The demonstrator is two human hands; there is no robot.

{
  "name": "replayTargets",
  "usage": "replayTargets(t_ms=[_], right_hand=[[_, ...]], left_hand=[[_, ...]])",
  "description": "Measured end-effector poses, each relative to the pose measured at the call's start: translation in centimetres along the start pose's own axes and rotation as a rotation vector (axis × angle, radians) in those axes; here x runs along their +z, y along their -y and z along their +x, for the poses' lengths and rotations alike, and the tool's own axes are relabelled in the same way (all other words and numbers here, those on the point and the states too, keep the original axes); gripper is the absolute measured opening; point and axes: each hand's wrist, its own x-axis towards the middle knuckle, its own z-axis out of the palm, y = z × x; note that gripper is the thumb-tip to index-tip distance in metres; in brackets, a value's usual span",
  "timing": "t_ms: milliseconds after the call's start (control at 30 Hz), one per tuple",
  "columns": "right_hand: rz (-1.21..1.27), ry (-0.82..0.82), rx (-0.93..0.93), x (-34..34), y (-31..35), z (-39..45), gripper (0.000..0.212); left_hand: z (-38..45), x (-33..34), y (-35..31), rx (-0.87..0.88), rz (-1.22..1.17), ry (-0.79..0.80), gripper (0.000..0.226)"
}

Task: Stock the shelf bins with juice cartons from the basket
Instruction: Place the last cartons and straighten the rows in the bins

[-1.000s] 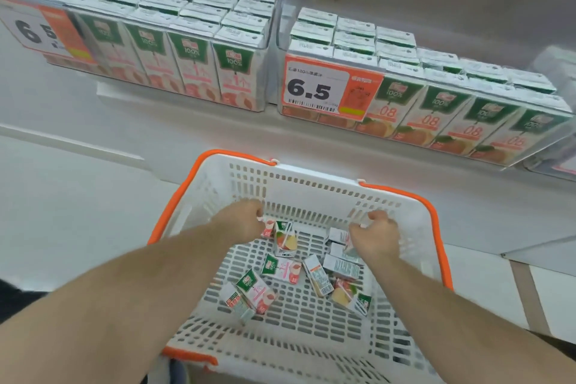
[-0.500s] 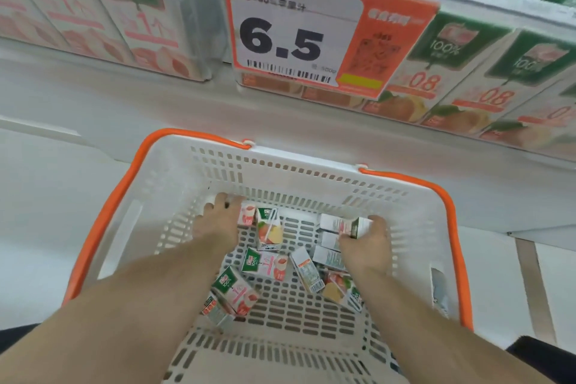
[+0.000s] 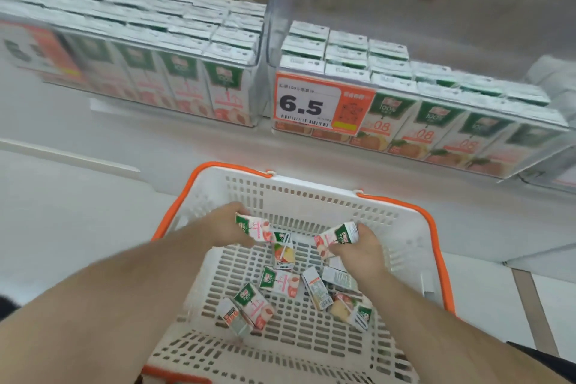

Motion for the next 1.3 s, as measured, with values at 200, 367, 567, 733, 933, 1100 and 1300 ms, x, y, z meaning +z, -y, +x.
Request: replayTargets(t_ms=[200,367,567,733,933,1100,1300], right_hand=[[0.144,0.112,-0.075,-1.8,5.0,-4.1,0.031],[0.259,0.255,-0.157,-3.1,8.8,-7.8,0.042],[0.398,0.383,-0.244,-3.2,12.5,-10.9,0.038],[0.389,0.361,-0.316,-2.3,15.0,-12.9,0.044],[0.016,0.143,-0.615,-2.2,17.7,-15.3,0.084],[-0.077,0.081,-0.765,-1.2,19.9,-16.1,0.088],[-0.083,0.104,-0.967,-0.1,22.1,-16.5,0.071]], left_hand=[[-5.6,-6.0,-5.1,0.099,-0.191,-0.001,0.049],[-9.6,-9.8,-8.0,0.220,-0.216,-0.006,0.023],[-14.2,-11.5,-9.7,0.214,-0.639,0.162,0.024],[-15.3,-11.4,-11.1,0.134,-0.875,0.216,0.018],[-16.0,-12.7,-11.2,0.459,-0.287,-0.032,0.009],[-16.4,-13.0,-10.7,0.680,0.219,-0.178,0.061],[-16.9,-13.8,-10.3,0.821,0.073,-0.345,0.047]])
